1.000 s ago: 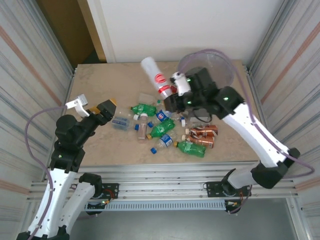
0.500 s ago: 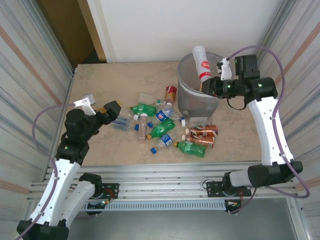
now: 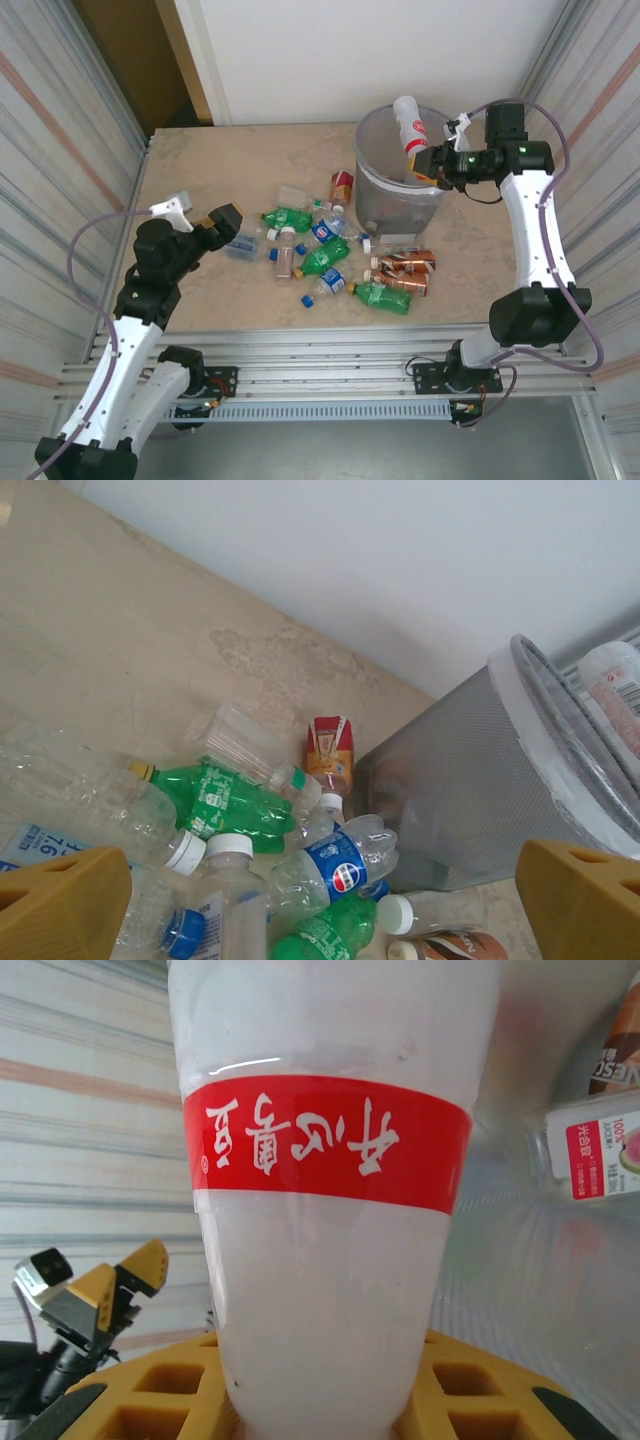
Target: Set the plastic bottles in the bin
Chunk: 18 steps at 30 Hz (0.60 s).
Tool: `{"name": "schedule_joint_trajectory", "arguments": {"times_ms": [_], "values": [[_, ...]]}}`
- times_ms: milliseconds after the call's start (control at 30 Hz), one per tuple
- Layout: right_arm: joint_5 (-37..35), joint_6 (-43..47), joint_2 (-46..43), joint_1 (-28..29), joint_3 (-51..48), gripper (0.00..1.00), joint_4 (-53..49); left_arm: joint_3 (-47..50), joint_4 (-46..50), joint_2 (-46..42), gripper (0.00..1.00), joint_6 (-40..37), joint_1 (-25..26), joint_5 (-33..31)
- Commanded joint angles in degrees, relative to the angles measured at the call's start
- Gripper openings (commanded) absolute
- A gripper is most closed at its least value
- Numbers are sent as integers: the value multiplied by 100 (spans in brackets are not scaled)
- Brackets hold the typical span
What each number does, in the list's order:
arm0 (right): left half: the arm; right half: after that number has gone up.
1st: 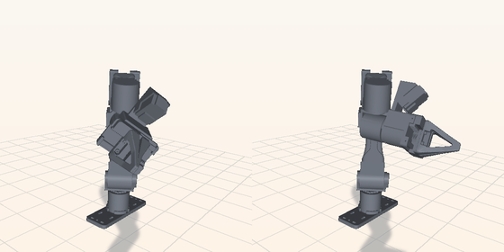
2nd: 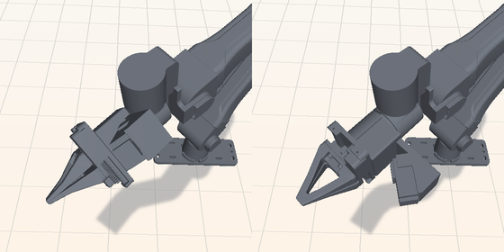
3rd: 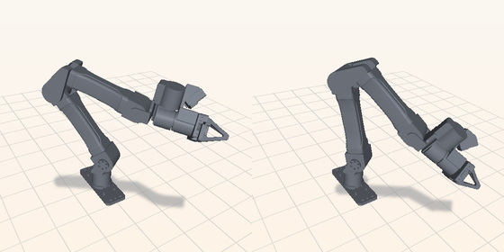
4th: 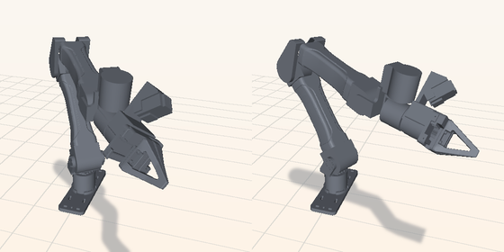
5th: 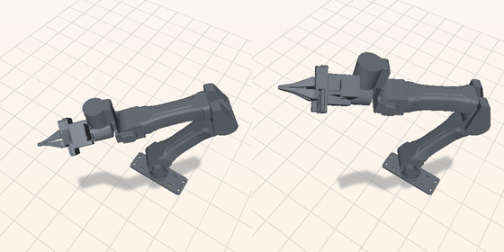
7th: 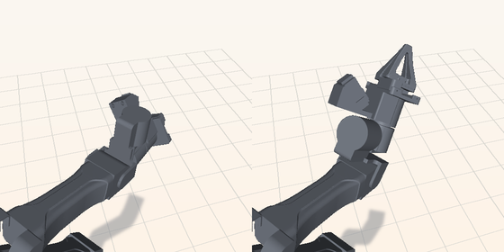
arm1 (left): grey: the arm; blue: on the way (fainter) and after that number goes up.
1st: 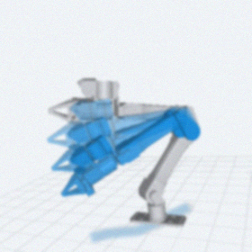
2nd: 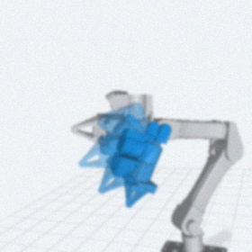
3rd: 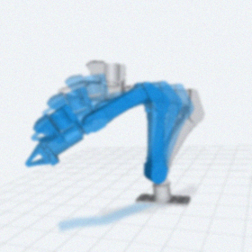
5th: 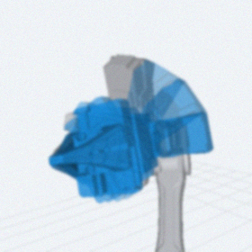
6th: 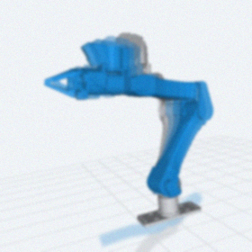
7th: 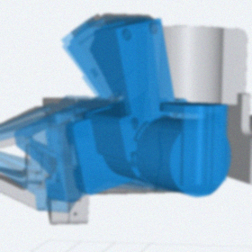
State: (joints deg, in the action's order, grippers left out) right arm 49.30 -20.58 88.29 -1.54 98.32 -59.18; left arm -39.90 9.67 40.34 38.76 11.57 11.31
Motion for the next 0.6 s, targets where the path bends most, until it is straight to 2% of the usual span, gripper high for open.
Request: {"name": "schedule_joint_trajectory", "arguments": {"times_ms": [0, 233, 567], "values": [[348, -251, 44, -54, -20, 25, 135, 57, -31, -35, 99, -27, -15, -182], [345, -480, 70, -140, -116, 31, 335, 79, -25, -41, 99, -27, -15, -254], [491, -935, -118, -233, -550, 33, 692, 86, 48, -83, 99, -39, -15, -386]]}}
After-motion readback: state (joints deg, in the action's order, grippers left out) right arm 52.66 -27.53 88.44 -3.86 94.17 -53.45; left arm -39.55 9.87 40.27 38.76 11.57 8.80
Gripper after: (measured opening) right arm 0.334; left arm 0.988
